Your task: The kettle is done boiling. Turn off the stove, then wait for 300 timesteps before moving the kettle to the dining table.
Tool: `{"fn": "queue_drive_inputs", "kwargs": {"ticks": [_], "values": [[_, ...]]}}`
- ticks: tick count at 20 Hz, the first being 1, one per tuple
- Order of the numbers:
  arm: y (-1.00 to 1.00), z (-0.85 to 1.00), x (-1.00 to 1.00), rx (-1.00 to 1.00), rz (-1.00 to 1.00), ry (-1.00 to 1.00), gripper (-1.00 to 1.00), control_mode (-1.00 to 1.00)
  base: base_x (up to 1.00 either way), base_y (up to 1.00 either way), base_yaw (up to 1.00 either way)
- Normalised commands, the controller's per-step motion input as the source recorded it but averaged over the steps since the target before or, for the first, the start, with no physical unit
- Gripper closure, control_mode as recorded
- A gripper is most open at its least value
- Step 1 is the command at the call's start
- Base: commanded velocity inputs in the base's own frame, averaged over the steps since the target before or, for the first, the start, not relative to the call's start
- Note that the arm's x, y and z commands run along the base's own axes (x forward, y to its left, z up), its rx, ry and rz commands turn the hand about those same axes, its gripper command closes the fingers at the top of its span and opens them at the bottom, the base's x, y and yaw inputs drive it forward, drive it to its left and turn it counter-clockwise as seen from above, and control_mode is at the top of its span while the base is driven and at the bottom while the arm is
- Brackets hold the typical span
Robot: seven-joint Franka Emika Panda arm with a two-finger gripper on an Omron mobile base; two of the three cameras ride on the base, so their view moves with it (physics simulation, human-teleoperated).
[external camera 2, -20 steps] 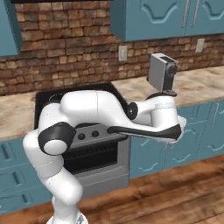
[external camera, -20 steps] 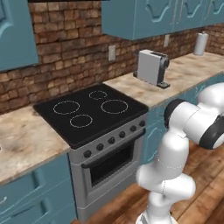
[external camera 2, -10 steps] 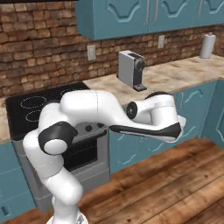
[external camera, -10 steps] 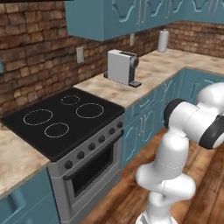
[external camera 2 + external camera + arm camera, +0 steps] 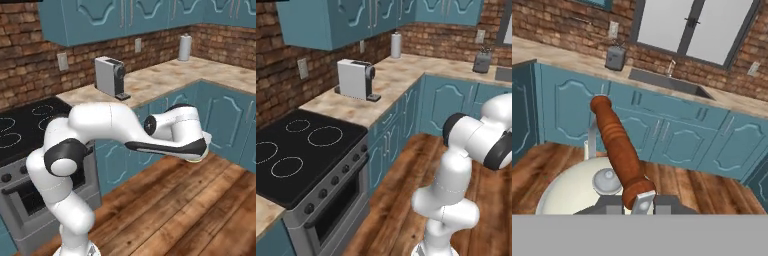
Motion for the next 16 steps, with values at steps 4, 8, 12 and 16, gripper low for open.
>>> {"fn": "queue_drive_inputs", "kwargs": {"ticks": [4,8,12,16], "values": [[0.00,0.00,0.00,0.00,0.00,0.00,1.00,1.00,-0.01,-0.01,-0.43],[0.00,0.00,0.00,0.00,0.00,0.00,1.00,1.00,0.00,-0.01,-0.41],[0.00,0.00,0.00,0.00,0.00,0.00,1.00,1.00,0.00,0.00,-0.40],[0.00,0.00,0.00,0.00,0.00,0.00,1.00,1.00,0.00,0.00,-0.40]]}}
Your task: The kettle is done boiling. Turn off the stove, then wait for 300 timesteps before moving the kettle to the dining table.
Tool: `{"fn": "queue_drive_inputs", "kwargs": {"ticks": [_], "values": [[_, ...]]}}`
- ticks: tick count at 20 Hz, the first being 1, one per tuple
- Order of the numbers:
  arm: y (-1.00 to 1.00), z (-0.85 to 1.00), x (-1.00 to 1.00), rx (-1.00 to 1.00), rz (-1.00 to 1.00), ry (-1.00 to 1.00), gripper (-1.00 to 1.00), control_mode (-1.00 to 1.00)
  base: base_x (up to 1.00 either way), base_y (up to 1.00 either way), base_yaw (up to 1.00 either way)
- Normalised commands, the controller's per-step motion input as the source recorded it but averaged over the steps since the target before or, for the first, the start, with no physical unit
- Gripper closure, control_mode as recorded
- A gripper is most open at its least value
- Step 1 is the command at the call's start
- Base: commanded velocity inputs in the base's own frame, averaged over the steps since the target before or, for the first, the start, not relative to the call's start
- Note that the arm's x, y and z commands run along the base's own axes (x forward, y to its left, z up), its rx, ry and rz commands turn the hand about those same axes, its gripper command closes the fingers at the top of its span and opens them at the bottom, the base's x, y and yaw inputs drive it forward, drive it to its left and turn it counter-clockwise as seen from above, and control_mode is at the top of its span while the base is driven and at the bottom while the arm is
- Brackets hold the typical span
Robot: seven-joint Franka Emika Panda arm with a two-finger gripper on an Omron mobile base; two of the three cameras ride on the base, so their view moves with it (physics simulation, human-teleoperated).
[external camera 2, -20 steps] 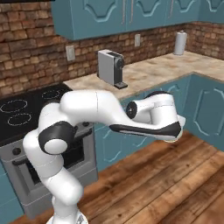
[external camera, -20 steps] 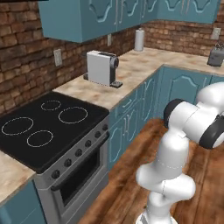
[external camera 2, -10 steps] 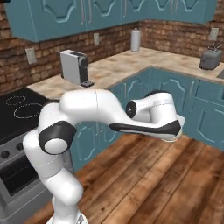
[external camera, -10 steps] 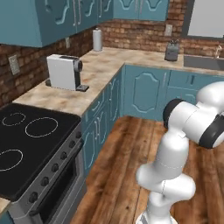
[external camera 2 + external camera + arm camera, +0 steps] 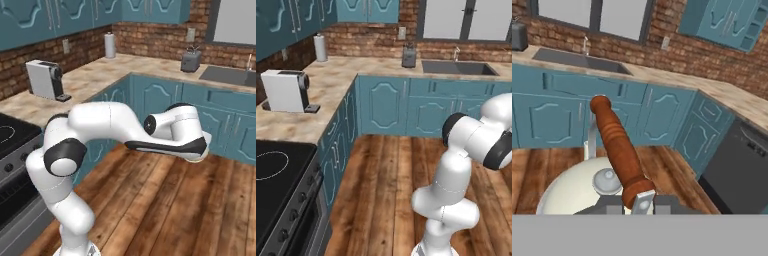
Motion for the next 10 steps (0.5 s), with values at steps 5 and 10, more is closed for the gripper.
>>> {"fn": "queue_drive_inputs", "kwargs": {"ticks": [5,10], "values": [[0.00,0.00,0.00,0.00,0.00,0.00,1.00,1.00,0.00,0.00,-0.39],[0.00,0.00,0.00,0.00,0.00,0.00,1.00,1.00,0.00,0.00,-0.38]]}}
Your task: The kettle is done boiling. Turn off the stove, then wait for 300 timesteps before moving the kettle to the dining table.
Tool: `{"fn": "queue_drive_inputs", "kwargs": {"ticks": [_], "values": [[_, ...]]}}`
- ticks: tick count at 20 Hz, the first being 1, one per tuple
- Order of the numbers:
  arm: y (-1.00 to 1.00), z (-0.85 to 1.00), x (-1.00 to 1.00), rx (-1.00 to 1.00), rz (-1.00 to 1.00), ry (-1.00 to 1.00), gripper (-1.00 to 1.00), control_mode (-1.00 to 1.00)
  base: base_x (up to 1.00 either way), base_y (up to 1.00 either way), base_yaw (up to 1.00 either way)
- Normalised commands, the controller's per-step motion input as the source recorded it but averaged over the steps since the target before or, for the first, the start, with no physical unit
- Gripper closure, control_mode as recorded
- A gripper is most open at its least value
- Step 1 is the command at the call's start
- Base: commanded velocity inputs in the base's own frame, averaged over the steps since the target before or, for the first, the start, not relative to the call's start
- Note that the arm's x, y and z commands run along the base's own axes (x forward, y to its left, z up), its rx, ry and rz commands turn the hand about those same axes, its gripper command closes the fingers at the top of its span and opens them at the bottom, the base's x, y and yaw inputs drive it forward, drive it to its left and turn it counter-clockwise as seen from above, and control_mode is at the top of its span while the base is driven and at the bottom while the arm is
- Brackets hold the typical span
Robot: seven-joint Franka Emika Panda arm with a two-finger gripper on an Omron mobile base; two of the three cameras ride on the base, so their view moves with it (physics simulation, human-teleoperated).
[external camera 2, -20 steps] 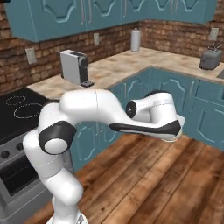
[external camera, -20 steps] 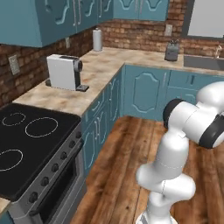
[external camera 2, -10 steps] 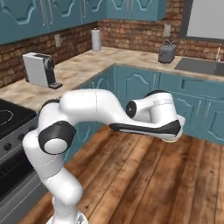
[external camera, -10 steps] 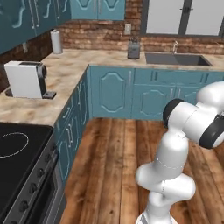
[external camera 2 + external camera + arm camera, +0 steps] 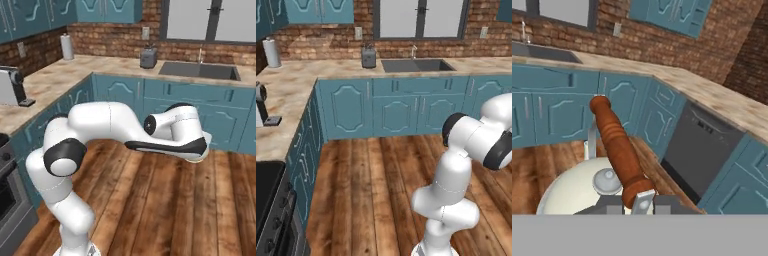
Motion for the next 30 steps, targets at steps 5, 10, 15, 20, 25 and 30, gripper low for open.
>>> {"fn": "queue_drive_inputs", "kwargs": {"ticks": [5,10,15,20,25,30], "values": [[0.00,0.00,0.00,0.00,0.00,0.00,1.00,1.00,0.00,0.03,-0.39],[0.00,0.00,0.00,0.00,0.00,0.00,1.00,1.00,0.00,0.02,-0.39],[0.00,0.00,0.00,0.00,0.00,0.00,1.00,1.00,0.00,0.01,-0.39],[0.00,0.00,0.00,0.00,0.00,0.00,1.00,1.00,-0.19,-0.01,-0.41],[0.00,0.00,0.00,0.00,0.00,0.00,1.00,1.00,-0.55,-0.03,-0.41],[0.00,0.00,0.00,0.00,0.00,0.00,1.00,1.00,-0.51,-0.01,-0.40]]}}
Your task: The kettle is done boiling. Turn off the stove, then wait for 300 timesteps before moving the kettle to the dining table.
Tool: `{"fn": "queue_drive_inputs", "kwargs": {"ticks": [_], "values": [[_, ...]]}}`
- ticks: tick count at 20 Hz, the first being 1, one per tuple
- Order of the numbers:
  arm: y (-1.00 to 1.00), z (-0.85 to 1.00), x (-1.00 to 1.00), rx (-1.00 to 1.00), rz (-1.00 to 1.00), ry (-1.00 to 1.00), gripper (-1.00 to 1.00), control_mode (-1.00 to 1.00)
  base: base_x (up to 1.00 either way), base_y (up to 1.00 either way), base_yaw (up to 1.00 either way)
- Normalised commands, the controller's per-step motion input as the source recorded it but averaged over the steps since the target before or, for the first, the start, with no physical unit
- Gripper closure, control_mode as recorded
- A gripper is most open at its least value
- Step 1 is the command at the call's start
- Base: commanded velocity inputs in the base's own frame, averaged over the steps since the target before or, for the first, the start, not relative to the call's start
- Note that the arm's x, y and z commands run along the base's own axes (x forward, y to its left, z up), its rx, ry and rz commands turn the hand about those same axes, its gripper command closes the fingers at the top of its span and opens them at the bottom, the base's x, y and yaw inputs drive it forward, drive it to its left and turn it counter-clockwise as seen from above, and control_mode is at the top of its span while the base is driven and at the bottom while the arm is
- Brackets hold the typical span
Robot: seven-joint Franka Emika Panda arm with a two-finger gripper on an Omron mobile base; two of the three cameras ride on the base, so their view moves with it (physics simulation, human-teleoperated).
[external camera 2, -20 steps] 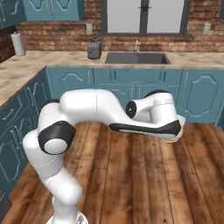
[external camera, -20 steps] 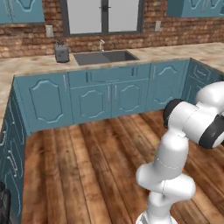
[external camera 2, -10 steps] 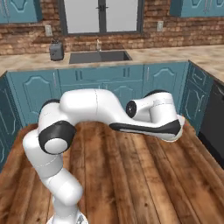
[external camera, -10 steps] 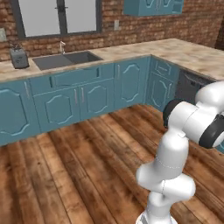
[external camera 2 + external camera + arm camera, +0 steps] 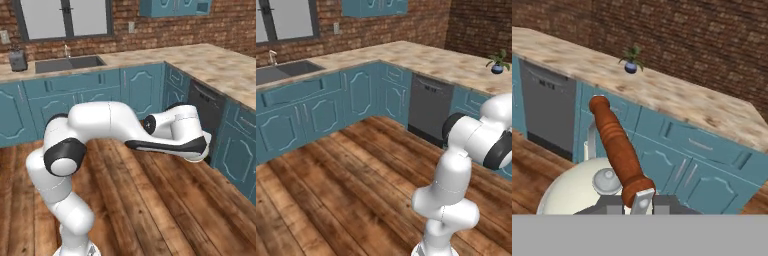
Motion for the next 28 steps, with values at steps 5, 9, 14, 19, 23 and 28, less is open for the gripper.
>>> {"fn": "queue_drive_inputs", "kwargs": {"ticks": [5,9,14,19,23,28], "values": [[0.00,0.00,0.00,0.00,0.00,0.00,1.00,1.00,-0.48,-0.01,-0.39],[0.00,0.00,0.00,0.00,0.00,0.00,1.00,1.00,-0.47,-0.01,-0.34],[0.00,0.00,0.00,0.00,0.00,0.00,1.00,1.00,-0.51,0.00,-0.33],[0.00,0.00,0.00,0.00,0.00,0.00,1.00,1.00,-0.53,0.00,-0.32],[0.00,0.00,0.00,0.00,0.00,0.00,1.00,1.00,-0.26,-0.14,-0.28],[0.00,0.00,0.00,0.00,0.00,0.00,1.00,1.00,-0.01,-0.53,-0.18]]}}
